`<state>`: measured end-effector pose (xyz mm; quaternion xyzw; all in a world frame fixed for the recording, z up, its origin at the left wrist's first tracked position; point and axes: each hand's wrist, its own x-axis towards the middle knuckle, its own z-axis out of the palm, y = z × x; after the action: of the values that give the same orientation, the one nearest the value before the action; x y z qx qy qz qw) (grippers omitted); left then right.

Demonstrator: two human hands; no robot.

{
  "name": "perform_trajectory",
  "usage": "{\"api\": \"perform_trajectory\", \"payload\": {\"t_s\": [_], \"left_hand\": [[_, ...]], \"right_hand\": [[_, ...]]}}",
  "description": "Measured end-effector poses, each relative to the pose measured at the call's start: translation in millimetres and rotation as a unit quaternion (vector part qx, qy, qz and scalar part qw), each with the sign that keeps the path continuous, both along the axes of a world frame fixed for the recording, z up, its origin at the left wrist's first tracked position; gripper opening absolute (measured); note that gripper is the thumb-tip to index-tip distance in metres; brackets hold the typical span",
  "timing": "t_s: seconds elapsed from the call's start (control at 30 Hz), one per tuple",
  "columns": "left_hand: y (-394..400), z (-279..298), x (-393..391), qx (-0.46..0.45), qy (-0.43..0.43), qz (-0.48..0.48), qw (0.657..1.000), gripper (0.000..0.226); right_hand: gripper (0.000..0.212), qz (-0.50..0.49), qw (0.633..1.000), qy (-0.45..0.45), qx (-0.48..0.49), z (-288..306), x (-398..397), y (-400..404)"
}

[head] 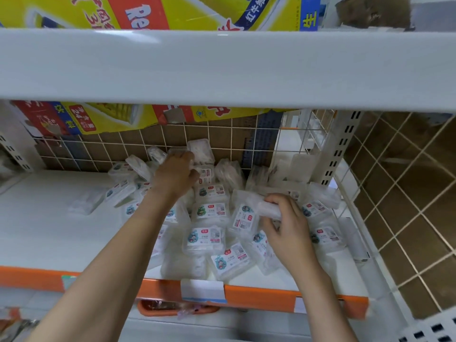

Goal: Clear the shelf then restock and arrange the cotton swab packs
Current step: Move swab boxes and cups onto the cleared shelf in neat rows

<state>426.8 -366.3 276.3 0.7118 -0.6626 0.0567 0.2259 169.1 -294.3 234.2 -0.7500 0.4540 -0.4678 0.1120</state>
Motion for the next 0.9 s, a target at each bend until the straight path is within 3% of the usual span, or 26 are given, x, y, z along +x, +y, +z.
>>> {"api": "perform_trajectory", "payload": {"t_s": [0.13, 0.27, 0.57, 0.9], "left_hand": [[37, -2, -11, -0.136, 0.055, -0.025, 0.989, 0.042], [78, -8, -30, -0.210, 0.115, -0.019, 0.971, 0.042], [139, -29, -30, -0.243, 0.202, -0.002, 0.949, 0.038], [153, -35, 82, -0.283, 0.238, -0.056, 0.927, 0.028]], "right_hand": [[0.043, 0.013, 1.000, 0.000, -0.018, -3, -5, 0], [0.032, 0.013, 0.999, 0.010, -0.035, -3, -4, 2], [0.035, 0.055, 0.998, -0.005, -0.015, 5, 39, 14], [0.045, 0.030, 0.999, -0.029, -0.035, 9, 154, 38]]}}
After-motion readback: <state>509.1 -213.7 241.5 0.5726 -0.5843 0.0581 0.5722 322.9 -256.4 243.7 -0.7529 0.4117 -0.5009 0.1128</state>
